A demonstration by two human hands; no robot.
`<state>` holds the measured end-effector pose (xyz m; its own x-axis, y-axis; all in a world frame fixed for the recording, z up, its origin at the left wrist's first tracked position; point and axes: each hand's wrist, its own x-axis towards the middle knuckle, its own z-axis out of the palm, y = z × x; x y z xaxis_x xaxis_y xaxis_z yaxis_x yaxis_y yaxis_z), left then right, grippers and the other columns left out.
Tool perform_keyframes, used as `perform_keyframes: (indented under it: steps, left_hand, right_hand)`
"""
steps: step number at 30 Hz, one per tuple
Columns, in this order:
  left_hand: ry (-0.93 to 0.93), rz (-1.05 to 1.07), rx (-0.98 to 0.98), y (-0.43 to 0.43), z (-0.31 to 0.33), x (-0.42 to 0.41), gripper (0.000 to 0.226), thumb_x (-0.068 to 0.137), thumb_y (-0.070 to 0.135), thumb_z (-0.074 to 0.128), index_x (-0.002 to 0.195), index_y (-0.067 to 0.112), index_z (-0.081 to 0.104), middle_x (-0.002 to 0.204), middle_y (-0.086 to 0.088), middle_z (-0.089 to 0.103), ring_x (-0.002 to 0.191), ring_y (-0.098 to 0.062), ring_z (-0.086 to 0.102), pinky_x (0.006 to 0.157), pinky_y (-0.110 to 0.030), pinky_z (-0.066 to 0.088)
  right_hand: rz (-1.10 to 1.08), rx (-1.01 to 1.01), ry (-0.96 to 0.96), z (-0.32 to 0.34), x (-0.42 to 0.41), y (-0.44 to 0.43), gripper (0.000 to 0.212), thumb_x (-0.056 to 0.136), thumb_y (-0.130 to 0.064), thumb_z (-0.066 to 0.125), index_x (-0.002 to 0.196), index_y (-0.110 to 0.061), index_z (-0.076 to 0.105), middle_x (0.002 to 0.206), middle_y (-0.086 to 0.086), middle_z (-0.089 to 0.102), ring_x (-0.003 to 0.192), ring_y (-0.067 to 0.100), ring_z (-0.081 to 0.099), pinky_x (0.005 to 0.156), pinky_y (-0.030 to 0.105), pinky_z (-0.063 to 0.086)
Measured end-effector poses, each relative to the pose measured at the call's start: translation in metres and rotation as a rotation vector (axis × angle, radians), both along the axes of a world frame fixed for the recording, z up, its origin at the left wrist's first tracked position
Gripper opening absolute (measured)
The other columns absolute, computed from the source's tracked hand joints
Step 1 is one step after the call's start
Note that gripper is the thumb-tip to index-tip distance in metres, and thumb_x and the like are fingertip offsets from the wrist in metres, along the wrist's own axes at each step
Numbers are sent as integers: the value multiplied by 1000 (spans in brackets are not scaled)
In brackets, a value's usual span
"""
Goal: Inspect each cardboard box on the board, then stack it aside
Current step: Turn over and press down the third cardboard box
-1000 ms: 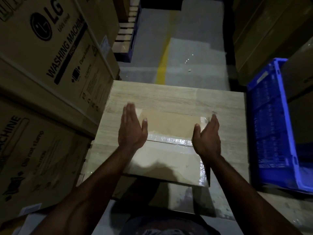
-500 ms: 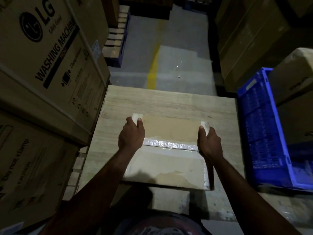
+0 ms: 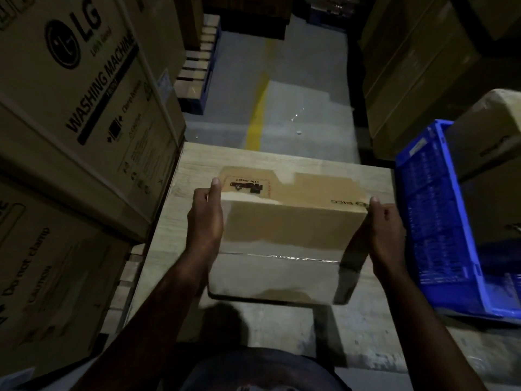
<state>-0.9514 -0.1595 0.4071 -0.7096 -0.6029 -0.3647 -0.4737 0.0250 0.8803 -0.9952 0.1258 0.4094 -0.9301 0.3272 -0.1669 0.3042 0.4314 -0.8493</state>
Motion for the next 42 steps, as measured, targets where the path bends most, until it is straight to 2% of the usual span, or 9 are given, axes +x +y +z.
perform_keyframes:
  steps: [3,9,13,18,22,25,30,37,42]
  left_hand:
    - [105,-82,-108,6,-4,25,21,101,37,51,114,20,51,103,6,62,92,-8,62,65,-24,49]
    - [257,-152,-234,14,-26,79,35,90,32,52,117,11,49,104,16,62,94,11,63,73,-9,51]
    - [158,-201,-280,10,-23,91,28,89,5,62,115,9,51,110,-1,67,102,-11,66,70,-5,50]
    - [89,-314,-444,11,-14,81,71,82,4,67,145,14,35,144,-6,52,126,-16,52,93,-26,51]
    - [112,-585,-834,19,-4,59,74,82,18,58,151,14,32,166,-3,15,154,-18,5,124,-38,11]
    - [67,-747,-984,28,-6,46,73,89,36,45,155,11,26,166,-8,12,154,-21,3,125,-37,0]
    - [-29,-864,-1123,30,-16,42,73,96,46,24,158,8,19,166,-9,12,154,-26,6,124,-48,10]
    - [-25,-914,-1175,32,-18,40,70,99,44,23,156,4,24,165,-14,15,153,-33,11,121,-55,15]
    - [24,-949,-1208,50,-18,29,64,100,39,21,156,7,26,165,-12,15,153,-33,9,120,-49,9]
  right_hand:
    - [26,16,62,-1,16,10,22,93,-34,47,112,-24,51,97,-7,61,96,25,65,83,54,55]
    - [110,61,67,-6,50,16,53,78,-35,43,130,-34,50,123,-2,66,93,27,70,78,55,59]
    - [146,119,58,-8,68,15,55,82,-36,49,137,-34,49,126,0,67,77,22,69,73,52,60]
    - [173,217,44,-6,72,9,53,89,-32,47,142,-27,46,120,9,69,76,21,68,76,44,58]
    - [244,543,191,-4,66,-9,50,87,-14,56,136,-6,54,147,22,49,135,36,48,109,48,41]
    - [427,548,282,-3,58,-37,51,89,-15,57,138,-4,53,151,18,47,138,32,44,115,42,33]
    - [787,642,267,-17,53,-88,58,100,-31,42,153,-9,36,163,12,29,154,24,18,125,41,15]
    - [817,822,253,-27,52,-90,60,105,-38,24,159,-10,24,167,8,16,156,21,6,126,41,8]
    - [836,626,234,-20,50,-82,59,103,-34,25,157,-11,31,166,6,19,156,16,7,126,41,12]
